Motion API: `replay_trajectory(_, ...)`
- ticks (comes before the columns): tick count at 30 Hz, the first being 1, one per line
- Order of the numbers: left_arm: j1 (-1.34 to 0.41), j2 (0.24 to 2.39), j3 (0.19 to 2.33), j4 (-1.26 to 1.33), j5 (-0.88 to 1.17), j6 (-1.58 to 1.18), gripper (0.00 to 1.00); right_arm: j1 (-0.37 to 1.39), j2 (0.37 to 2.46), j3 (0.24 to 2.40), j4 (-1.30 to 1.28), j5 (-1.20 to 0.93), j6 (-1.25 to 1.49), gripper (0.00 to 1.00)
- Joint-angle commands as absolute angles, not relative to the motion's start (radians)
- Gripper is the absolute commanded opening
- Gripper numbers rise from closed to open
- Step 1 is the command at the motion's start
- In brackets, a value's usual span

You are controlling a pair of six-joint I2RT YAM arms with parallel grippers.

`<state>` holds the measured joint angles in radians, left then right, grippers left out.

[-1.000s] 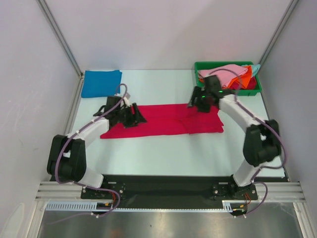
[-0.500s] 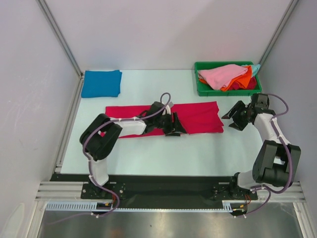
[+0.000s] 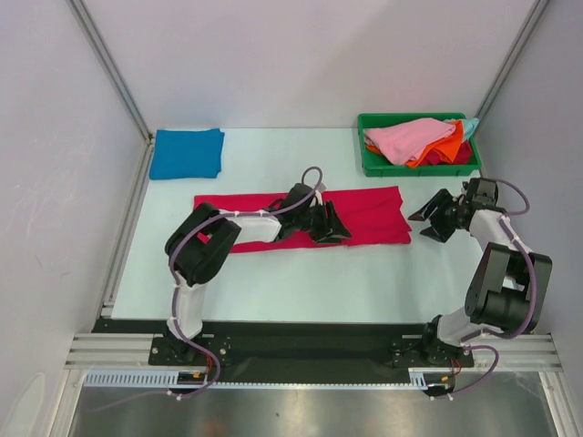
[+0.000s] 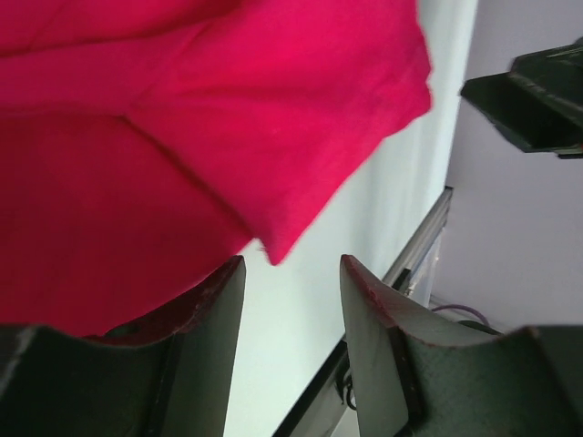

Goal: Fold and stack the t-shirts
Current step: Fold the tshirt

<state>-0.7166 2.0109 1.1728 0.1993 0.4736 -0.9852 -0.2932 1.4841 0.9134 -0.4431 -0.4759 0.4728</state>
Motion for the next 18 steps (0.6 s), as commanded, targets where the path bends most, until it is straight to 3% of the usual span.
replay_trajectory(1,-0.715,2.049,1.215,0.201,0.469,-1.008,0.51,-0.311,1.534,0.923,-0.387,-0.525,0.465,0.63)
replay_trajectory(8,-0.716,2.095,1.273,0.180,0.488,-1.012,0.54,-0.313,1.630,0.945,-0.353,-0.578,0.472,0.60)
replay_trajectory(18,-0.716,2.143,1.322,0.149,0.517,-1.019,0.51,-0.313,1.692,0.948,-0.292,-0.591,0.483,0.53)
